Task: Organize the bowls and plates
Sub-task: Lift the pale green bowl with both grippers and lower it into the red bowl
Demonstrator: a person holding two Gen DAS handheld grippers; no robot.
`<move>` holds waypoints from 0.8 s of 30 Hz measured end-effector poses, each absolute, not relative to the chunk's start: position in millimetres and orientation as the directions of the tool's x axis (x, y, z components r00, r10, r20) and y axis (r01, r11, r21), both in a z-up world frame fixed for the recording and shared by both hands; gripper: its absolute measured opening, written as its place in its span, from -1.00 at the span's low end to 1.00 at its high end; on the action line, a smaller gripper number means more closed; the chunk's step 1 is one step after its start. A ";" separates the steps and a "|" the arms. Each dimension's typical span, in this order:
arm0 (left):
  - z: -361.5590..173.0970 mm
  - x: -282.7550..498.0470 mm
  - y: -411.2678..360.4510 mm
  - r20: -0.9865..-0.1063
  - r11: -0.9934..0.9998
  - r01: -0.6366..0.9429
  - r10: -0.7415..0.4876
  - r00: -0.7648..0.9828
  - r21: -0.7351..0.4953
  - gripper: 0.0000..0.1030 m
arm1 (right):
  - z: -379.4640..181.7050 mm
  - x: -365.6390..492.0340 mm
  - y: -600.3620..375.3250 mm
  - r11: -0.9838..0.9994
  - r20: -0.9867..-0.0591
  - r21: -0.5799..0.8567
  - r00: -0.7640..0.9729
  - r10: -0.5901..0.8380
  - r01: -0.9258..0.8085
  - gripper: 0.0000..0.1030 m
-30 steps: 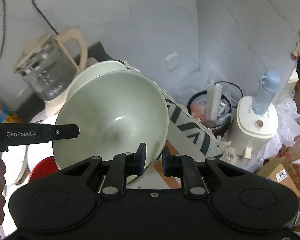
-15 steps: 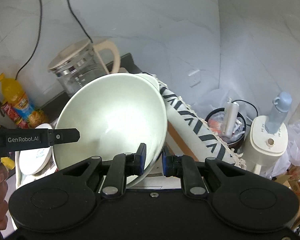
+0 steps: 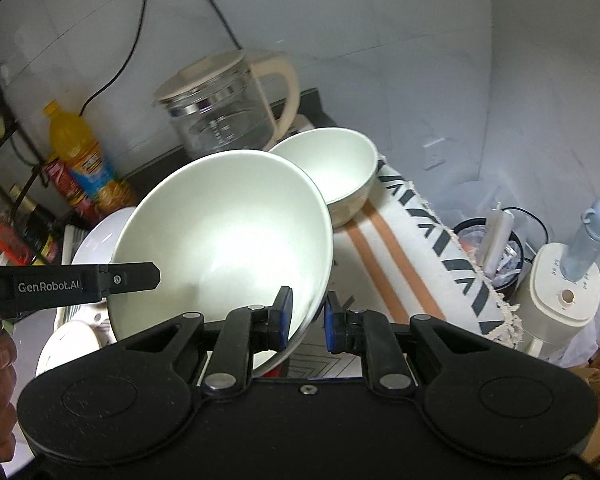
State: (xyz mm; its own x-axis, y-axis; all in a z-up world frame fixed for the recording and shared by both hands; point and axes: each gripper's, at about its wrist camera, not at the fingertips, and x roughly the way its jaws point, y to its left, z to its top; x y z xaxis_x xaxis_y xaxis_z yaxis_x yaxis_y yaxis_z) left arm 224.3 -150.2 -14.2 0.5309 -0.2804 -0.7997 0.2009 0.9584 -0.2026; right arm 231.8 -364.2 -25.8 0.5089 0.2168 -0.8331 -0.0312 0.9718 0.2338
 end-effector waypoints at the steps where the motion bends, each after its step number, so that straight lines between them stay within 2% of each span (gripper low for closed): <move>1: -15.1 222.3 -147.3 -0.802 0.960 0.193 -0.275 0.531 -0.201 -0.67 | -25.9 231.5 -362.3 0.971 -0.834 0.234 0.505 0.222 -0.040 -0.68; 13: -37.2 199.5 -112.5 -0.843 0.973 0.115 -0.232 0.486 -0.201 -0.66 | -41.8 221.7 -331.3 0.963 -0.865 0.238 0.423 0.270 -0.128 -0.68; 24: -65.5 201.8 -103.0 -0.878 0.974 0.081 -0.226 0.422 -0.211 -0.65 | -59.4 219.0 -318.2 0.965 -0.898 0.214 0.358 0.255 -0.149 -0.67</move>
State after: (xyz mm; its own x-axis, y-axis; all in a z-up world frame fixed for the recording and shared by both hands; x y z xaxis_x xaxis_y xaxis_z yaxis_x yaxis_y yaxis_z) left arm 201.8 -103.0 -65.5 0.4219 -0.2255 -0.8782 0.0806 0.9741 -0.2114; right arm 219.0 -318.2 -59.4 0.3583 0.2549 -0.8981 -0.1491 0.9653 0.2145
